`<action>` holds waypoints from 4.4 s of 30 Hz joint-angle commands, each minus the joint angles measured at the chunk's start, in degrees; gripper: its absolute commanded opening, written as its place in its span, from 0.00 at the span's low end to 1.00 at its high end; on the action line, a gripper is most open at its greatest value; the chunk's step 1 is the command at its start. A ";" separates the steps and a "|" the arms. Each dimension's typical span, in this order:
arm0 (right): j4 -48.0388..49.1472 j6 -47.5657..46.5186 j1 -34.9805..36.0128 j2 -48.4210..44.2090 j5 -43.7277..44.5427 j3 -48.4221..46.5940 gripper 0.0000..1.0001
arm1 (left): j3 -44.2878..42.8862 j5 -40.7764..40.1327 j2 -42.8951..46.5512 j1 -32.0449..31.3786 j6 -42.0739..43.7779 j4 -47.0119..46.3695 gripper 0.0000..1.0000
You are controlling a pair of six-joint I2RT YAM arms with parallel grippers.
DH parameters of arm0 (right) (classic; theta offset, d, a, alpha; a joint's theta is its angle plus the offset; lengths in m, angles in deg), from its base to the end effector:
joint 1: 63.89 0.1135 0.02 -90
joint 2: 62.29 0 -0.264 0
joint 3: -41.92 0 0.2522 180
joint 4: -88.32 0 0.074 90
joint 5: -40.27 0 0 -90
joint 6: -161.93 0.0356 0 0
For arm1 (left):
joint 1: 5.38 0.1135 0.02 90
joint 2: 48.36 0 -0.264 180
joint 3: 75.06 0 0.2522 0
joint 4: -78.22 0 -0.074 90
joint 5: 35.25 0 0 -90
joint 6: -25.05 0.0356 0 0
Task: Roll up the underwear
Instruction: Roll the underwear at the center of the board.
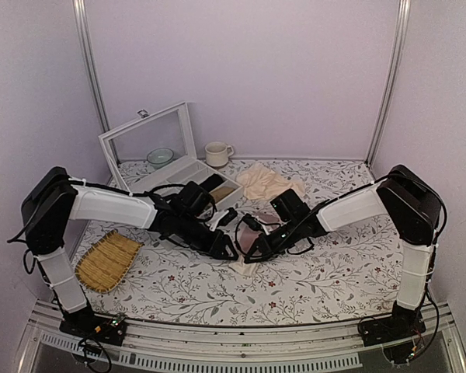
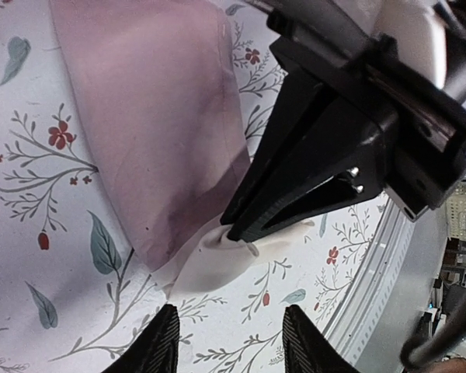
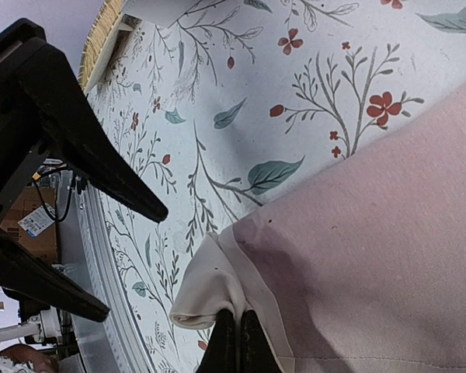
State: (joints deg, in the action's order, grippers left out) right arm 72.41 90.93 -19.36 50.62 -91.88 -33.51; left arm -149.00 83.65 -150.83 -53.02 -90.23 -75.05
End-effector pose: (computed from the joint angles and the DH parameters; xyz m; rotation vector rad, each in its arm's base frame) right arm 0.2561 0.2855 0.1226 -0.9207 2.5254 1.3380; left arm 0.2288 -0.2765 0.1644 0.7497 2.6514 -1.0797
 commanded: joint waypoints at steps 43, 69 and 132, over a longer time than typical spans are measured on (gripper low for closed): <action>-2.60 -2.17 -0.50 4.49 0.55 -3.02 0.00 | -3.69 -1.04 -8.99 -1.58 3.49 -3.77 0.01; 2.88 3.47 -0.66 -14.42 11.62 3.35 0.33 | -2.70 -3.04 -8.36 -1.50 1.63 -3.64 0.00; 1.21 -21.73 23.96 -6.17 49.34 5.68 0.33 | -4.03 -0.74 -9.40 0.75 -2.39 -1.06 0.00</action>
State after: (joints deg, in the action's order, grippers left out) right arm 72.91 70.34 4.35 40.50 -42.96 -26.63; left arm -152.63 82.52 -159.51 -52.95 -92.70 -76.54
